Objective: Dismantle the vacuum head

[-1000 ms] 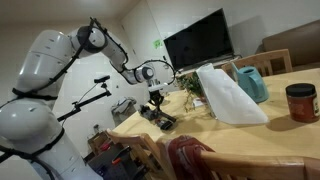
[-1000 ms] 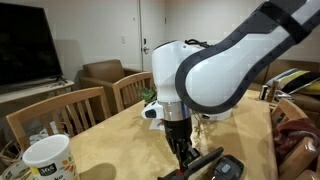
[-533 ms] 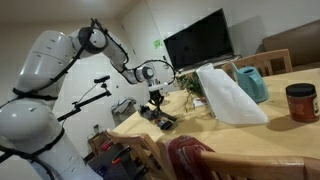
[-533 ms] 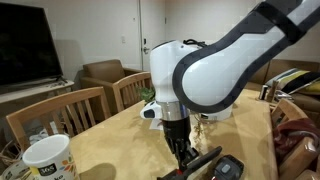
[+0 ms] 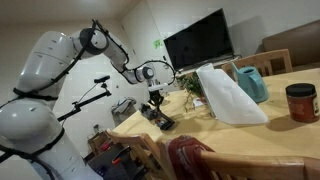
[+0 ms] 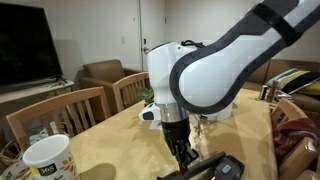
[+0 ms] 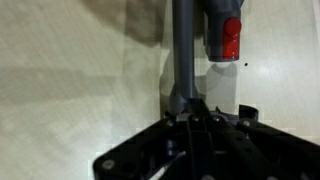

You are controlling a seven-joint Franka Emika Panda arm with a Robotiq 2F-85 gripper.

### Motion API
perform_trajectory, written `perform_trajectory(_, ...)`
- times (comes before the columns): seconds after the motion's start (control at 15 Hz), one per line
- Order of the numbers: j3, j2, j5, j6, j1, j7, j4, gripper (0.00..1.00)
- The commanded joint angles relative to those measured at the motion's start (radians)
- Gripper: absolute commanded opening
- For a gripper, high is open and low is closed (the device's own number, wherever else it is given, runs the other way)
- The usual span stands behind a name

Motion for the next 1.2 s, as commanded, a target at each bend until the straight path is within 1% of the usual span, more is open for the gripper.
perform_trajectory(0.0, -0.013, 0.042, -0.023, -0.045, 0.019, 0.032, 0.045, 0.00)
perform_trajectory(0.6, -0.014, 0.070, -0.020, -0.080, 0.024, 0.036, 0.076, 0.00)
perform_trajectory(1.13, -0.015, 0.041, -0.013, -0.052, 0.006, 0.075, 0.016, 0.00)
